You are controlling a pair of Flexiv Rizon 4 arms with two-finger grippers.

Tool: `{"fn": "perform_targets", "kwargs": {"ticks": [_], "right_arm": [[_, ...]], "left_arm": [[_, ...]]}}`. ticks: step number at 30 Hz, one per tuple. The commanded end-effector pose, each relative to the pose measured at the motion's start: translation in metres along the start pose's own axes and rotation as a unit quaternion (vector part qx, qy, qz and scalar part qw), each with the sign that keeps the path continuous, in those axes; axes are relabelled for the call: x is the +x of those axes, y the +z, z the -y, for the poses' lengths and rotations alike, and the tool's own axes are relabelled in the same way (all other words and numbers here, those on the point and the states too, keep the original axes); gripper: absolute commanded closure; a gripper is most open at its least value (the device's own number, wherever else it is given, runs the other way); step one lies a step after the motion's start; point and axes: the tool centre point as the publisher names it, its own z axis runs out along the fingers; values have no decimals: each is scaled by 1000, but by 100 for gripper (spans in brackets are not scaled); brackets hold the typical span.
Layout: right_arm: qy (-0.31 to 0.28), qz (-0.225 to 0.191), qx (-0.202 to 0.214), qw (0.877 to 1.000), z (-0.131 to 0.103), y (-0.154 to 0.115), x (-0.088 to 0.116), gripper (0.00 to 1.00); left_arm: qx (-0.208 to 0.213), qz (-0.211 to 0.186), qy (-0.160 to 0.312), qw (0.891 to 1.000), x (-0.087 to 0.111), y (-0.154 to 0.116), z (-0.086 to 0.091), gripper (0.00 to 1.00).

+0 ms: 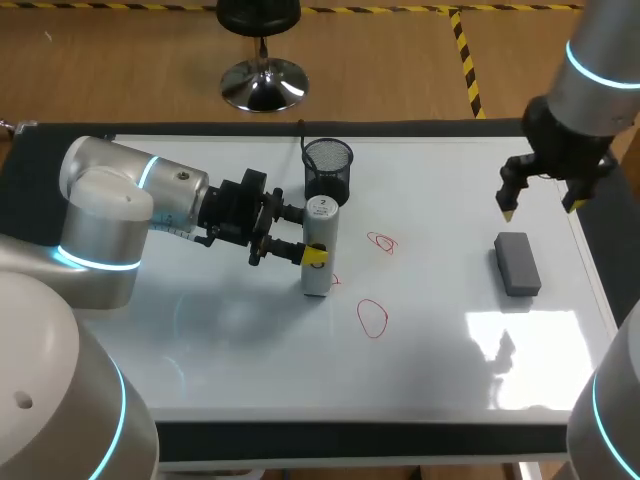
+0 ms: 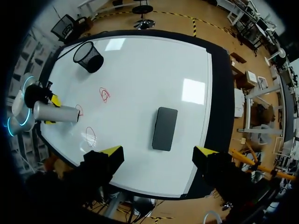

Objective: Pick up the inspection probe, press it on each red-marked spot on the whiteboard one by one, put down the probe, pick up the eraser, and wipe off all the red marks.

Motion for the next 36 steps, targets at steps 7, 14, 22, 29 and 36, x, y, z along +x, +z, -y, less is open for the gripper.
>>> {"fn": "perform_targets", "kwargs": {"ticks": [7,14,22,29,36], "right_arm": [[1,4,21,1000,-15,28,-1,0],[12,-5,22,1000,-15,46,-10,0],[16,-12,24,1000,-13,61,-15,0],[19,-16,28,999,-9,69,-18,0],[20,-22,30,999,-2,74,-19,0]], "left_arm": [[1,1,0,1000,3,3,-11,100],[1,1,0,1000,3,3,-11,100],[1,1,0,1000,3,3,-11,100],[1,1,0,1000,3,3,-11,100],[1,1,0,1000,3,3,-11,100]]}}
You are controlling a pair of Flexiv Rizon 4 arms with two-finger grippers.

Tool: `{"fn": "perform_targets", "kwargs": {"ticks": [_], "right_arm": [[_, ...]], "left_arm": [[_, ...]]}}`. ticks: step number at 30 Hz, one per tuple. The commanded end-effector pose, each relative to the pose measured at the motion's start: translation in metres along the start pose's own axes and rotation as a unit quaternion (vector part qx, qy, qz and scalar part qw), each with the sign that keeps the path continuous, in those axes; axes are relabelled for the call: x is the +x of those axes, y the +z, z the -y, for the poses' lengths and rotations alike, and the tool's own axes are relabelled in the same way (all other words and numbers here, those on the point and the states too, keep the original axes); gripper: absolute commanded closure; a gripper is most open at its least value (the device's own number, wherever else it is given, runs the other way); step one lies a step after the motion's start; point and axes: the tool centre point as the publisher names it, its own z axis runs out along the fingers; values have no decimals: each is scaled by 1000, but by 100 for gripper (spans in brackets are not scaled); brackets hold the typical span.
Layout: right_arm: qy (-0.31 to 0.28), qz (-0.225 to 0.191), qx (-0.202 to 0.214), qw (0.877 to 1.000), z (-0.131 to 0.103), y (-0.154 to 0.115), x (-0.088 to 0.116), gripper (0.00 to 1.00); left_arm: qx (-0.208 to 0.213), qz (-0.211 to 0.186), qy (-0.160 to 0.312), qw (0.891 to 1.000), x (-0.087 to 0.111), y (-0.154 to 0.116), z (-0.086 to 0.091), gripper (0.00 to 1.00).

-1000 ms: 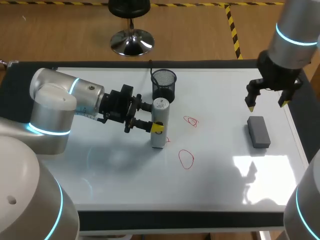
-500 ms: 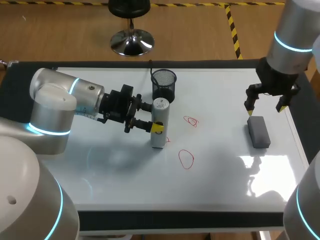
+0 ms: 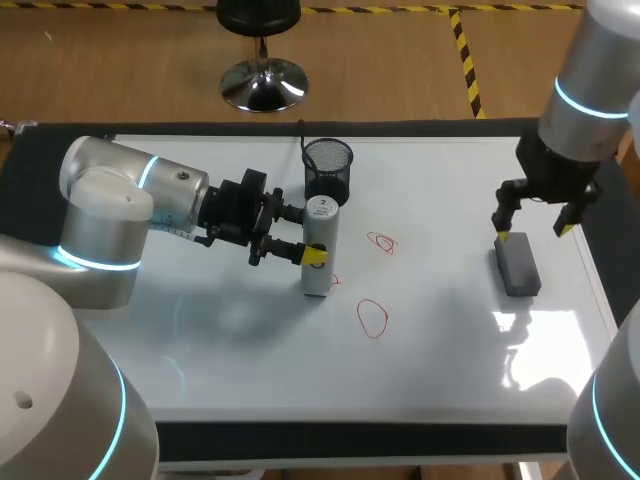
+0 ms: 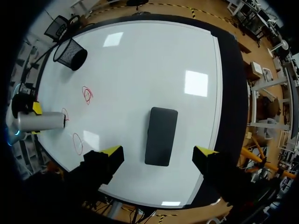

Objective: Pick up the inspection probe, press it on each red-marked spot on the whiteboard one by one, put down the probe, pick up the eraser, and wipe off all the red marks.

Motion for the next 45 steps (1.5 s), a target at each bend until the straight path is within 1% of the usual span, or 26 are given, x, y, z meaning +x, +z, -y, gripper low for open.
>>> {"fn": "perform_targets", "kwargs": {"ticks": [1,9,20,29,38,45], "right_arm": [[-2,-5,-3,1000,5,3,-2,0],[-12,-15,3,1000,13,13,5,0],[-13,-21,15,1000,18,36,11,0],[-19,-29,10,999,19,45,10,0],[-13,-25,18,999,13,62,5,0],[-10,-24,17,1000,10,67,3,0]], "left_arm": [[1,1,0,1000,3,3,-11,100],[1,1,0,1000,3,3,-11,100],[1,1,0,1000,3,3,-11,100],[1,1,0,1000,3,3,-11,100],[1,1,0,1000,3,3,-11,100],[1,1,0,1000,3,3,-11,100]]}}
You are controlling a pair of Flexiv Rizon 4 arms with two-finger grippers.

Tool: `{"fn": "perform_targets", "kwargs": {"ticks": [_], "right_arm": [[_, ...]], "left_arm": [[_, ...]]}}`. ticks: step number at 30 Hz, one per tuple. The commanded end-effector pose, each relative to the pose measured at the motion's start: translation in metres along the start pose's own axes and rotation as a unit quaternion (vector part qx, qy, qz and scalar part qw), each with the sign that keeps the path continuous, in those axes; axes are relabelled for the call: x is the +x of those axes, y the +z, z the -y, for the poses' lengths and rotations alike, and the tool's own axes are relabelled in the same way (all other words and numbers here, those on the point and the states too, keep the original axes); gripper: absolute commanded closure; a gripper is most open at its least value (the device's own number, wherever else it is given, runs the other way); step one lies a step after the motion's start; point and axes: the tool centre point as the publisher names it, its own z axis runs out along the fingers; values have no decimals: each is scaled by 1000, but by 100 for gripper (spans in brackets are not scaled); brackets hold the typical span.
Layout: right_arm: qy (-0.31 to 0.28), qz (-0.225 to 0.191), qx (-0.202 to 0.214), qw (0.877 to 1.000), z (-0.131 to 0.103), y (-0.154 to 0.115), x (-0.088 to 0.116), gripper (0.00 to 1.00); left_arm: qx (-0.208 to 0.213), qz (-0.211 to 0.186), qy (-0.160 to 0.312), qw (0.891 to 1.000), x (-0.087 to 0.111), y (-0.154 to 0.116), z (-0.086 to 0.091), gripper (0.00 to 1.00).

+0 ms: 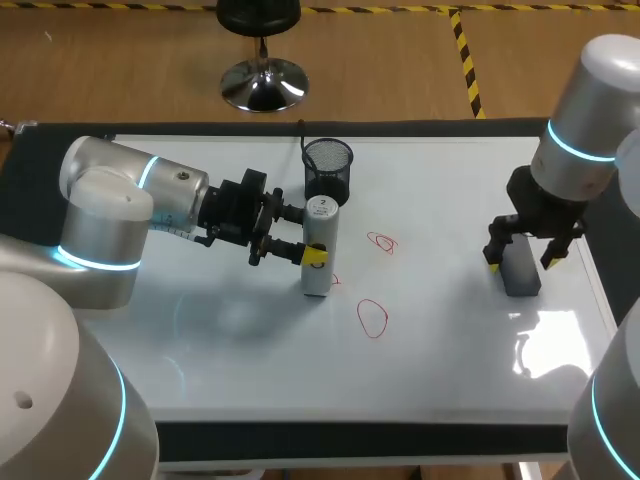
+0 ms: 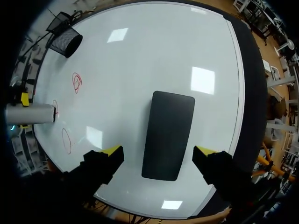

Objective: Pick up the inspection probe, press it on each red-marked spot on the whiteboard one by one, put down the probe, pick up the eraser, and wipe off all the red marks.

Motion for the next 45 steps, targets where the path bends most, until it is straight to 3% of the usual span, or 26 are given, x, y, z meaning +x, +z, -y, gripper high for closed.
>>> {"fn": "perform_targets", "kwargs": {"ticks": [1,32,33,34,36,39,41,45], "right_arm": [[0,0,0,1000,-5,3,0,0],[13,18,-13,1000,-19,18,-8,0],[14,19,-13,1000,-20,19,-8,6],[14,20,-14,1000,-20,20,-9,19],[15,20,-14,1000,-21,21,-9,54],[16,22,-15,1000,-21,23,-10,76],[17,24,-15,999,-21,25,-11,100],[21,24,-17,999,-20,24,-13,100]], "left_arm": [[1,1,0,1000,3,3,-11,100],[1,1,0,1000,3,3,-11,100],[1,1,0,1000,3,3,-11,100],[1,1,0,1000,3,3,-11,100],[1,1,0,1000,3,3,-11,100],[1,1,0,1000,3,3,-11,100],[1,1,0,1000,3,3,-11,100],[1,1,0,1000,3,3,-11,100]]}}
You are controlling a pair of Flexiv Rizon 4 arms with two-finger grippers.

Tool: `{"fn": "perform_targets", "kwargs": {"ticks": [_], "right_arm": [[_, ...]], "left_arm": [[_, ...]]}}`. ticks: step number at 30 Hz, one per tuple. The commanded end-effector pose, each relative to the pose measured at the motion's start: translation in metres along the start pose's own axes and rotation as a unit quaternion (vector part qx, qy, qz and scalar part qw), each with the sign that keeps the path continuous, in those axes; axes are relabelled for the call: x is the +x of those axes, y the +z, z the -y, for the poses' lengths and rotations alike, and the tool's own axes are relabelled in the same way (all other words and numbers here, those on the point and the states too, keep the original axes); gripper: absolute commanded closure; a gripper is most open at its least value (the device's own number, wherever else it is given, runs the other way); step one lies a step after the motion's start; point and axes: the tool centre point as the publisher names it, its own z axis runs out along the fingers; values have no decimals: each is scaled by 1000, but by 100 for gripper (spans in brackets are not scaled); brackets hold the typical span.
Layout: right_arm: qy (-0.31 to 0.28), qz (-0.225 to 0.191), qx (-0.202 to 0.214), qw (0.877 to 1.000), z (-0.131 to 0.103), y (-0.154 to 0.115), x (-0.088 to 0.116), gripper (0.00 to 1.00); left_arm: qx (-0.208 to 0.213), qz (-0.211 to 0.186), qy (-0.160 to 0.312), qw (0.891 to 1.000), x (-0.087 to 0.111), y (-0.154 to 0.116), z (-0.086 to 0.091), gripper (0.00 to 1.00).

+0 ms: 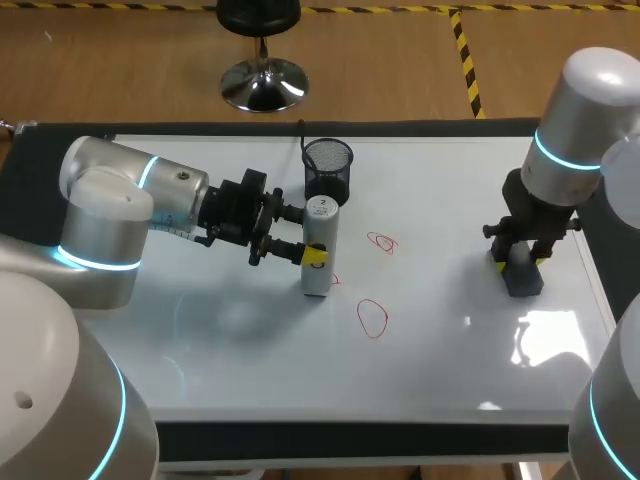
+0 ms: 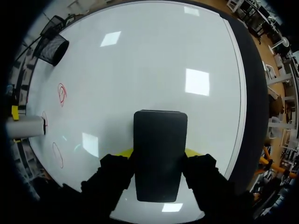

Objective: Pick up the inspection probe, press it on each red-marked spot on the whiteboard one by one, put down the probe, pick up the eraser, and wipe off all the red marks.

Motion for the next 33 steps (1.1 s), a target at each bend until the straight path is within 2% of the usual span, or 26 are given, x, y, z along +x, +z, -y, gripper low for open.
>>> {"fn": "perform_targets", "kwargs": {"ticks": [1,16,21,33], "right_arm": [[1,-1,-4,1000,2,0,-2,100],[28,6,-17,999,10,-35,0,100],[22,-5,-20,1000,16,-47,5,100],[22,-5,-20,1000,16,-47,5,100]], "left_arm": [[1,1,0,1000,3,3,-11,100],[1,1,0,1000,3,3,-11,100],[1,1,0,1000,3,3,-11,100],[1,1,0,1000,3,3,-11,100]]}}
